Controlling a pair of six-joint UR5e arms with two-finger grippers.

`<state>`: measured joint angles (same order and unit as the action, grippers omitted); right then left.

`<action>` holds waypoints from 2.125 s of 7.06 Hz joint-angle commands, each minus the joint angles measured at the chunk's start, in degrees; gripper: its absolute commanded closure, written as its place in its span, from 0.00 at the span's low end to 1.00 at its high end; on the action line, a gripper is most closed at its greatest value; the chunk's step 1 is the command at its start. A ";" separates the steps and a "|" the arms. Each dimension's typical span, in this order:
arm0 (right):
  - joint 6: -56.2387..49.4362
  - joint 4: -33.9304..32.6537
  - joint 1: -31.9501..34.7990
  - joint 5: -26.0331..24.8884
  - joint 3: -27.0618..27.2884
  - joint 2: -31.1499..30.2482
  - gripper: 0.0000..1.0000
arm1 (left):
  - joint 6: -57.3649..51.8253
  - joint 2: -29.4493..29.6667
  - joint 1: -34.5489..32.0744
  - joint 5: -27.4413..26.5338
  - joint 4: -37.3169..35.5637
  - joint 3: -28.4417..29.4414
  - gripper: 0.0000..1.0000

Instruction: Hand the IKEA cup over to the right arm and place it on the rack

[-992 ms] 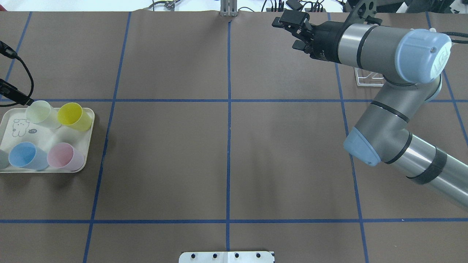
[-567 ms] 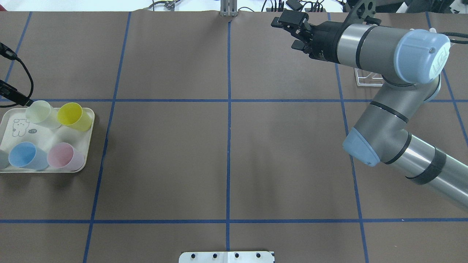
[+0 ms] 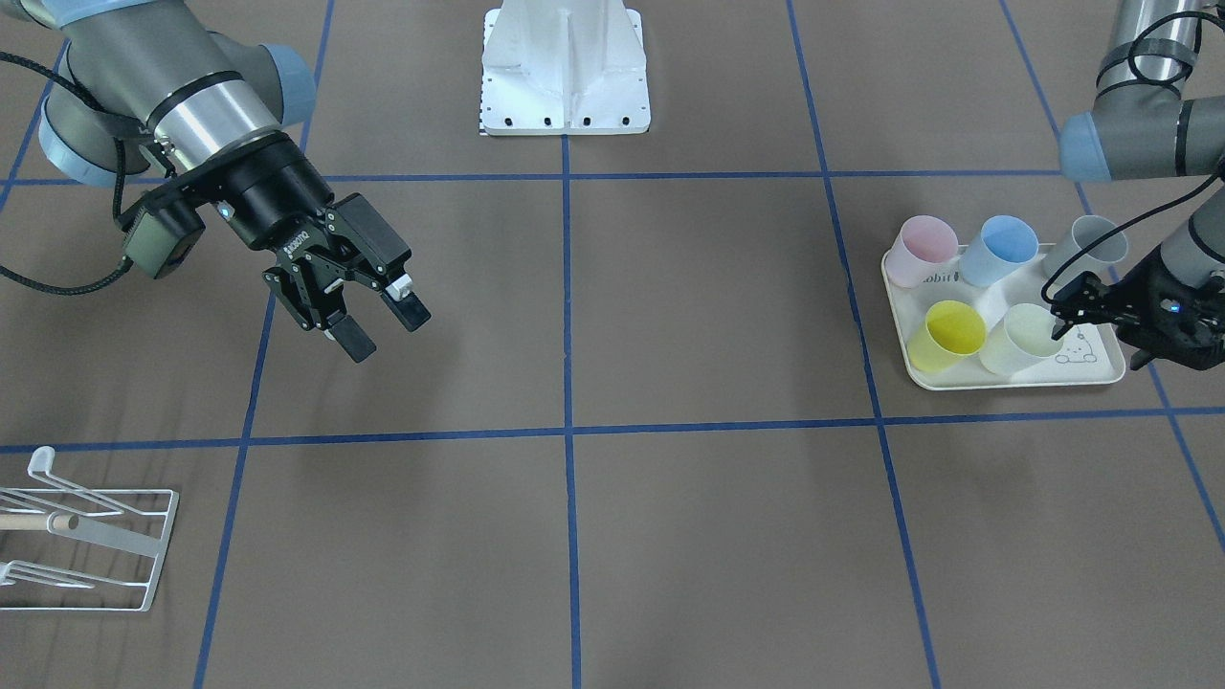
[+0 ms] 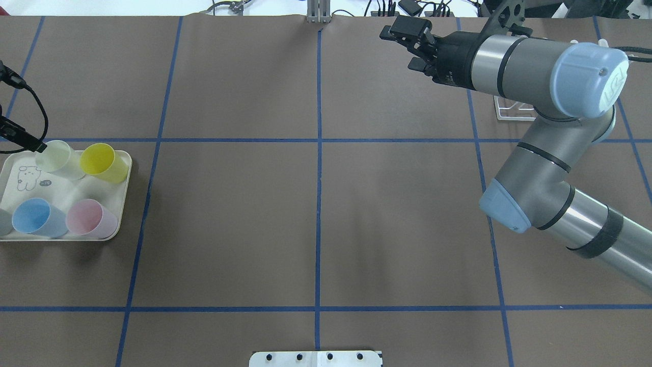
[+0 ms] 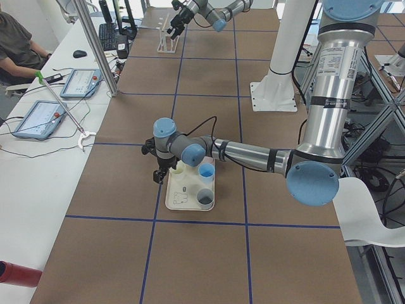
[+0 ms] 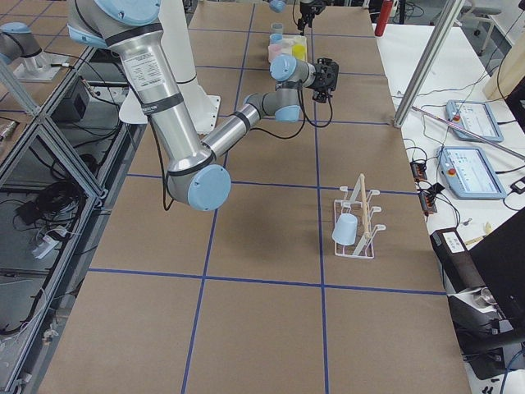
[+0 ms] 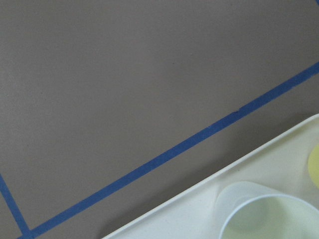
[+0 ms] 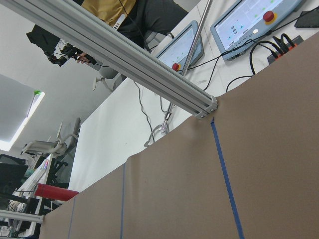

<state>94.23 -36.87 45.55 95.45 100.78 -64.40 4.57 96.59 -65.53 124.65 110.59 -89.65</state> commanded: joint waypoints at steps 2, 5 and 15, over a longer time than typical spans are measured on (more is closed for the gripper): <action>-0.01 0.05 0.06 0.00 -0.06 -0.28 0.01 | 0.00 0.09 0.75 4.16 -0.03 0.88 0.00; -0.01 0.22 0.15 0.00 0.11 -0.55 0.01 | 0.00 0.26 2.42 5.34 0.06 2.11 0.01; -0.01 0.31 0.24 0.00 1.70 -2.04 0.01 | 15.47 -0.01 -5.64 3.86 -0.29 -6.50 1.00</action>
<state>94.22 -36.60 45.81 95.45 102.40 -66.32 19.67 96.29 -67.81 129.40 110.37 -95.69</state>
